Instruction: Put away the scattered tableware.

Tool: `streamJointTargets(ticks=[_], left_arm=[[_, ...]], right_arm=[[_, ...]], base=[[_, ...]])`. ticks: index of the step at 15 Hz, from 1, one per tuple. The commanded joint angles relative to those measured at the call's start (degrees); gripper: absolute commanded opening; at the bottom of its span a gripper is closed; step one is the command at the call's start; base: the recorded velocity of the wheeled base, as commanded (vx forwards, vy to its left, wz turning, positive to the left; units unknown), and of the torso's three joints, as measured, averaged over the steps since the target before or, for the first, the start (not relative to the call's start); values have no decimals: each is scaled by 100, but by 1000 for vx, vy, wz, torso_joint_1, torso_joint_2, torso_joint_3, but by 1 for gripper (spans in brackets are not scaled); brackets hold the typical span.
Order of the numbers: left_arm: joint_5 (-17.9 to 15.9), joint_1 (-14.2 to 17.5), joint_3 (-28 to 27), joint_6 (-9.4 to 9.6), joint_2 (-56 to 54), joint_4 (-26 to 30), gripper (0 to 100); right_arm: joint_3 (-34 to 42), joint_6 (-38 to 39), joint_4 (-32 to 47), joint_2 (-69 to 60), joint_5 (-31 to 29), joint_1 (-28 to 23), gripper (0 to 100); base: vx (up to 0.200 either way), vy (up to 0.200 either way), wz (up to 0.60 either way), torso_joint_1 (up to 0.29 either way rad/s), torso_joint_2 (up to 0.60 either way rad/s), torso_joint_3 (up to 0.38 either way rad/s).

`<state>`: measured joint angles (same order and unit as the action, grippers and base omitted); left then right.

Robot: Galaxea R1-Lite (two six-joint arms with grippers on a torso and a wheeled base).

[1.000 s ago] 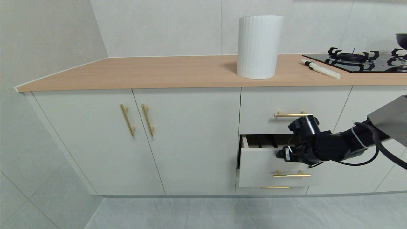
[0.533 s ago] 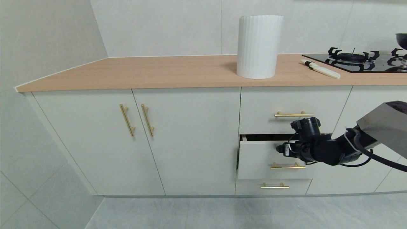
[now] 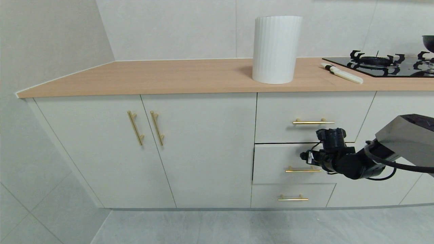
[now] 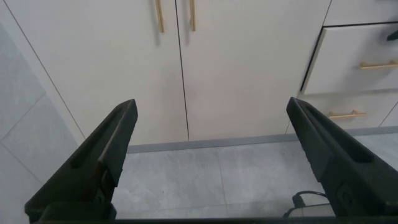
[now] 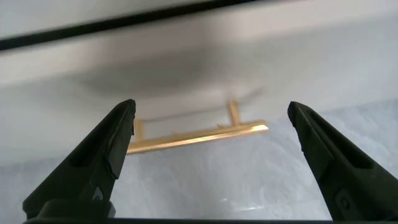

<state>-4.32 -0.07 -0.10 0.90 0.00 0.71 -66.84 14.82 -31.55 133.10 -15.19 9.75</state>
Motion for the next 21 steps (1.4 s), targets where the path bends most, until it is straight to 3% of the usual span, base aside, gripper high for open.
streamJointTargets(ticks=[1,4,14,16,21], left_arm=[[1,-1,1,6,0,0,100],[1,-1,1,6,0,-9,100],[1,-1,1,-2,0,0,100],[1,-1,1,6,0,0,100],[1,-1,1,6,0,-9,100]], right_arm=[[-92,12,-79,138,-2,-8,100],[-136,3,-519,392,-125,-17,100],[-584,346,-545,621,-256,-61,100],[-400,337,-493,472,-248,-61,100],[1033,372,-545,-689,-239,-61,100]], base=[[0,0,0,0,0,0],[0,0,0,0,0,0],[0,0,0,0,0,0],[0,0,0,0,0,0],[0,0,0,0,0,0]])
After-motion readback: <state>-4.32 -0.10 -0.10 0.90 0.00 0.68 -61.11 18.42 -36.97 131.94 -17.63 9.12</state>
